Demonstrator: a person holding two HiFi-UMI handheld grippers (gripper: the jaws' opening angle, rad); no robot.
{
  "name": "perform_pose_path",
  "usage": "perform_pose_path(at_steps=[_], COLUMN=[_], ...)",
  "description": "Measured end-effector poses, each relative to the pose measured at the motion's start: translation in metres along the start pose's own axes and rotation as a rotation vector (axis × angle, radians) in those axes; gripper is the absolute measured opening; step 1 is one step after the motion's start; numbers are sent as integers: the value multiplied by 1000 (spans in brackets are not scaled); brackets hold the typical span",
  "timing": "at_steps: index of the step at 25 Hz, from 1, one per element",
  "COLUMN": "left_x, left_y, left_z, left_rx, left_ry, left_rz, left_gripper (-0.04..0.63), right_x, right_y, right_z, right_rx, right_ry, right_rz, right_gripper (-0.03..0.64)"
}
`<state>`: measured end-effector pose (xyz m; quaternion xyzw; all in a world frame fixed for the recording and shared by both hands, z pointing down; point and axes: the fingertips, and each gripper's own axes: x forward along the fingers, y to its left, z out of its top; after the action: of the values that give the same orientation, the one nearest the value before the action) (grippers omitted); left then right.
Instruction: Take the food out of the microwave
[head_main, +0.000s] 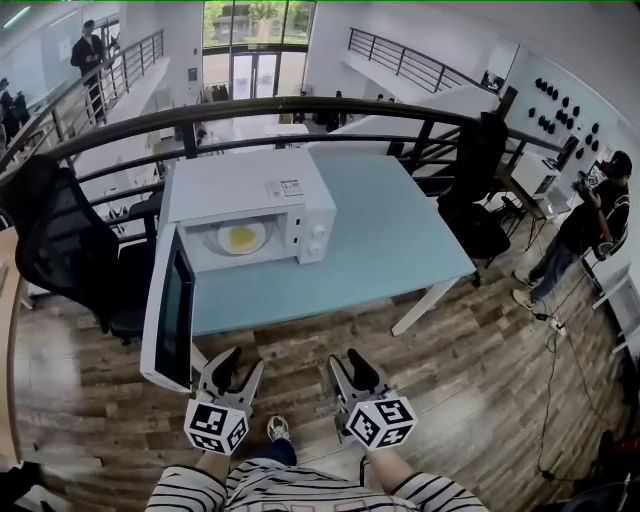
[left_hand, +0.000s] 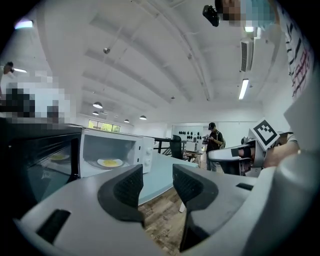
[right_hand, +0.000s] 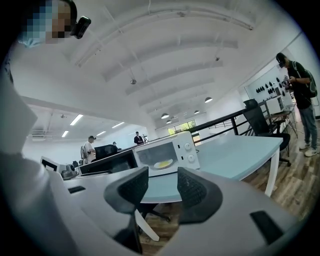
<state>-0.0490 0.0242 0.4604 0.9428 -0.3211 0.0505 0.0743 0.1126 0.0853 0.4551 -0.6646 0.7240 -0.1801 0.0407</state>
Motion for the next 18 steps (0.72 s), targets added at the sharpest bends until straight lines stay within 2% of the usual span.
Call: perform_pose_path(at_steps=[7,18], left_x=[43,81], left_y=[46,94], left_z=[11,10], left_rx=[-9,-30], left_ry=[1,7], left_rz=[36,72], left_gripper=[166,166], right_x=[70,150], right_y=[-6,-8], right_z=[22,24], right_rx=[-17,-24], right_ry=[11,48], right_rz=[40,93], right_gripper=[178,178])
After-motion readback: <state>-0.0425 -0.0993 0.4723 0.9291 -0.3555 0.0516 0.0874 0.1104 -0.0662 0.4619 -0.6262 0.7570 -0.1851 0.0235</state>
